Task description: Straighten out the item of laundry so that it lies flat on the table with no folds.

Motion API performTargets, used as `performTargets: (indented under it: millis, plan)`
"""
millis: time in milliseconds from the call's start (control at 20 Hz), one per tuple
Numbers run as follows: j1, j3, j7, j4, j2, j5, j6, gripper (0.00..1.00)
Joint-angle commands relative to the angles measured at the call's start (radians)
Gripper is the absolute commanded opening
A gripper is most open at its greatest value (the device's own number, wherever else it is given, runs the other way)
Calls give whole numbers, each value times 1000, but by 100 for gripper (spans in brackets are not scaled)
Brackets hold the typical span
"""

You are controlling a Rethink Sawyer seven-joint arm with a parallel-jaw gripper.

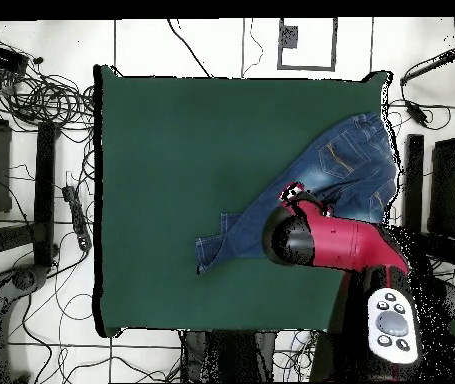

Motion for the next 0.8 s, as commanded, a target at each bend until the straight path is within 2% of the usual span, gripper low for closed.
performTargets:
  millis: [50, 400, 650, 800]
  plan:
    - [71, -99, 193, -35, 38, 83, 80, 100]
    - [78, -72, 147, 19, -21, 109, 93, 100]
    - [139, -58, 142, 56, -116, 154, 210, 100]
    - [163, -53, 150, 70, -144, 180, 246, 100]
